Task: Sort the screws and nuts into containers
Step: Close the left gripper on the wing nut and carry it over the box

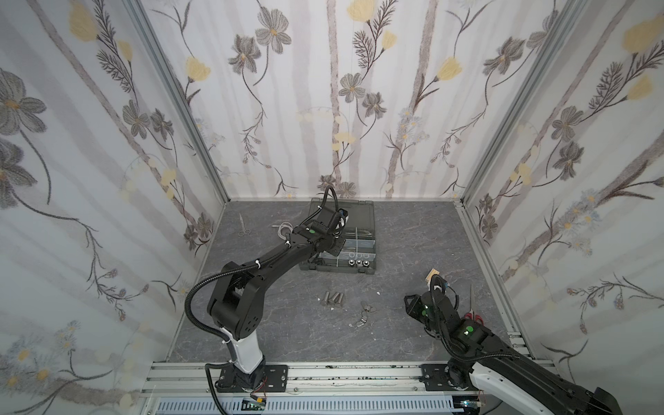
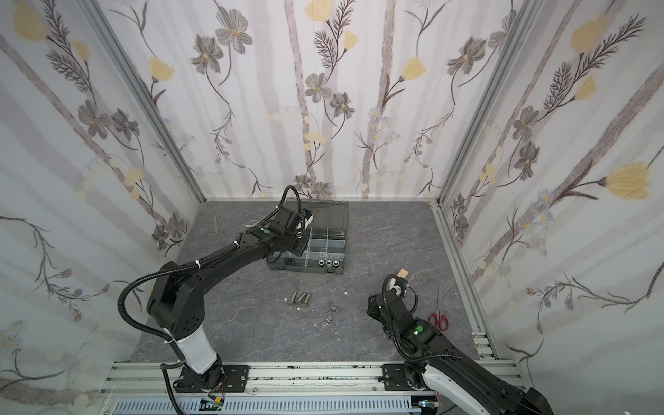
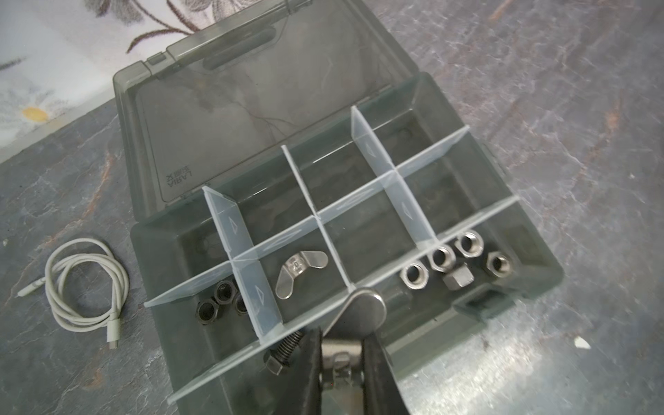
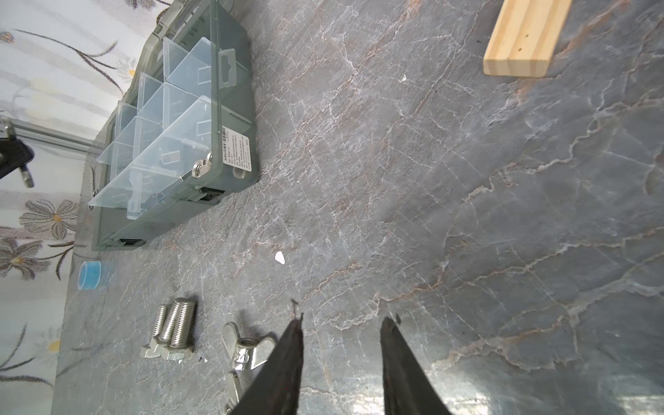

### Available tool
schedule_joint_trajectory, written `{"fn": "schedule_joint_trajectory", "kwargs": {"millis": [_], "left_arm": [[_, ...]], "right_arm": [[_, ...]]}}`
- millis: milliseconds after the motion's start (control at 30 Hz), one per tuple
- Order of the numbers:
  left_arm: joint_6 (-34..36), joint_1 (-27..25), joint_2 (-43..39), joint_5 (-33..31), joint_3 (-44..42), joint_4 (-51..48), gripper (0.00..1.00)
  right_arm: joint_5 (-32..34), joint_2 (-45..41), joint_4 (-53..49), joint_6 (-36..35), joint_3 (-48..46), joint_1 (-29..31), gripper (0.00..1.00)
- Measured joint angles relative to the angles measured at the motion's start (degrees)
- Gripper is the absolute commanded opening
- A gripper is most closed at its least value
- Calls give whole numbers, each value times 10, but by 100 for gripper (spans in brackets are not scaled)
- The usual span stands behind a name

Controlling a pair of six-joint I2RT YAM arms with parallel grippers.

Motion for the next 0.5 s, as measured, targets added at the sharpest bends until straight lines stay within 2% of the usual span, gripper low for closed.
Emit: {"fn": "schedule_joint_trajectory", "kwargs": {"millis": [133,367,500], "left_arm": [[-25,35,42,-1,21,0,13],[-38,49,74,13,43,0,15],[-42,55,88,18,54,2,24]], "right_arm": [[2,-11,-2,0,0,0,38],[6,-26,-21,7,0,0,38],[10,-32,-29,9,0,0,38]]}}
